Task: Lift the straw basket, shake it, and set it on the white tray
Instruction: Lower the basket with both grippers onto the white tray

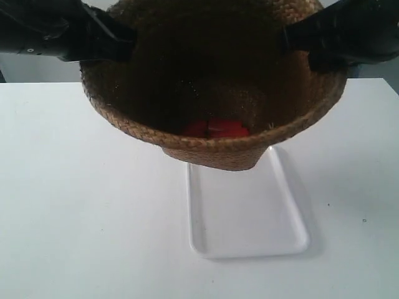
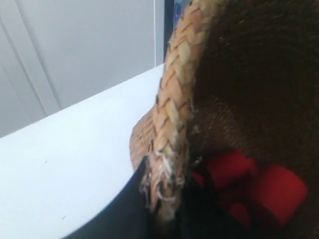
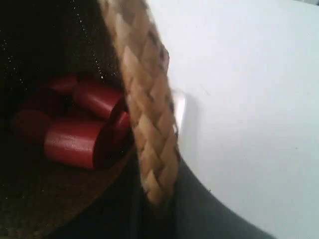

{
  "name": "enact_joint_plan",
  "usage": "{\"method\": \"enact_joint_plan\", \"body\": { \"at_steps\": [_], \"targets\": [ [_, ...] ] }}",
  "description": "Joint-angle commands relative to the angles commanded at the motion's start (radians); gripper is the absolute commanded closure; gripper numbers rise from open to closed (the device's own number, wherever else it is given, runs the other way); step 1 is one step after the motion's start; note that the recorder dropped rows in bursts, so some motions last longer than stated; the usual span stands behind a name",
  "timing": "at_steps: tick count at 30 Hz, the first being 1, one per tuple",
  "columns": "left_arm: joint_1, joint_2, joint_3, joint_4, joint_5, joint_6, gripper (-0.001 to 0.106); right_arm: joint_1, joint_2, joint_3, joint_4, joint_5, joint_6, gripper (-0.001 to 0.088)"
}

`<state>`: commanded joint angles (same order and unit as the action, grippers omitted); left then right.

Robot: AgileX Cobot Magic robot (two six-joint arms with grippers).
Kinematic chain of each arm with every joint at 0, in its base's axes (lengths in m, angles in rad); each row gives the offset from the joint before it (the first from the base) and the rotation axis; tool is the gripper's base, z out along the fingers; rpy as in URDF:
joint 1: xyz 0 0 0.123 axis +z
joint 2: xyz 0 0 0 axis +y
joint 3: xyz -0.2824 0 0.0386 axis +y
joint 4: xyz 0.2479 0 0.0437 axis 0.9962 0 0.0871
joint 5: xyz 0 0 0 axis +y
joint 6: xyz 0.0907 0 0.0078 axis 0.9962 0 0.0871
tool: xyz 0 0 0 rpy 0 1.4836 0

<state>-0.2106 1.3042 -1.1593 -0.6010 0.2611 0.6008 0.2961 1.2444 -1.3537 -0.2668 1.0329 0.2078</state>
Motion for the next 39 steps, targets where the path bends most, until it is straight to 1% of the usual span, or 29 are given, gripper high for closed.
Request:
{"method": "enact_joint_plan", "body": {
  "at_steps": [1,3,5,6,7,9,10,12,15,18,19,20,22,24,26,28,31,34,36,37,39],
  "targets": [
    [0.031,0.0,-0.009,0.023,0.055,-0.061,0.105,-0.01,0.0,-0.007,0.003,0.012,-0.005,0.0868],
    [0.085,0.0,-0.037,0.106,0.179,-0.198,0.105,-0.021,0.0,-0.014,0.005,0.016,-0.005,0.0868],
    [0.112,0.0,-0.072,0.195,0.294,-0.335,0.105,-0.021,0.0,-0.021,0.005,0.014,-0.015,0.0868],
    [0.112,0.0,-0.091,0.234,0.35,-0.392,0.105,-0.021,0.0,-0.021,0.005,0.012,-0.021,0.0868],
    [0.112,0.0,-0.122,0.288,0.434,-0.49,0.105,-0.021,0.0,-0.021,0.008,0.014,-0.021,0.0868],
    [0.1,0.004,-0.161,0.337,0.544,-0.592,0.105,-0.021,0.0,-0.021,0.032,0.024,-0.021,0.0868],
    [0.081,0.007,-0.188,0.364,0.608,-0.651,0.105,-0.021,0.002,-0.021,0.059,0.04,-0.021,0.0868],
    [0.048,0.015,-0.221,0.381,0.664,-0.723,0.105,-0.021,0.002,-0.021,0.084,0.073,-0.021,0.0868],
    [-0.036,0.027,-0.268,0.404,0.664,-0.794,0.105,-0.024,0.004,-0.021,0.087,0.124,-0.026,0.0868],
    [-0.125,0.067,-0.309,0.495,0.659,-0.89,0.105,-0.072,0.004,-0.021,0.086,0.145,-0.063,0.0868],
    [-0.159,0.087,-0.318,0.536,0.652,-0.938,0.105,-0.1,0.006,-0.021,0.092,0.158,-0.082,0.0868],
    [-0.179,0.109,-0.323,0.553,0.65,-0.965,0.105,-0.12,0.011,-0.021,0.097,0.168,-0.097,0.0868],
    [-0.223,0.159,-0.339,0.56,0.634,-0.997,0.105,-0.175,0.036,-0.021,0.122,0.188,-0.17,0.0868],
    [-0.251,0.206,-0.363,0.56,0.62,-1.026,0.105,-0.23,0.081,-0.023,0.154,0.188,-0.246,0.0868],
    [-0.273,0.246,-0.399,0.587,0.624,-1.056,0.105,-0.281,0.143,-0.024,0.208,0.188,-0.273,0.0868],
    [-0.285,0.275,-0.427,0.618,0.64,-1.085,0.105,-0.33,0.2,-0.024,0.299,0.188,-0.304,0.0868],
    [-0.291,0.294,-0.447,0.677,0.649,-1.159,0.105,-0.361,0.255,-0.024,0.403,0.188,-0.35,0.0868],
    [-0.291,0.301,-0.447,0.693,0.611,-1.211,0.105,-0.365,0.284,-0.024,0.398,0.188,-0.35,0.0868],
    [-0.291,0.305,-0.447,0.683,0.579,-1.212,0.105,-0.365,0.284,-0.024,0.383,0.188,-0.35,0.0868],
    [-0.291,0.312,-0.447,0.656,0.562,-1.212,0.105,-0.365,0.284,-0.043,0.357,0.188,-0.35,0.0868],
    [-0.293,0.318,-0.447,0.646,0.554,-1.212,0.105,-0.365,0.284,-0.07,0.332,0.188,-0.35,0.0868]
  ]
}}
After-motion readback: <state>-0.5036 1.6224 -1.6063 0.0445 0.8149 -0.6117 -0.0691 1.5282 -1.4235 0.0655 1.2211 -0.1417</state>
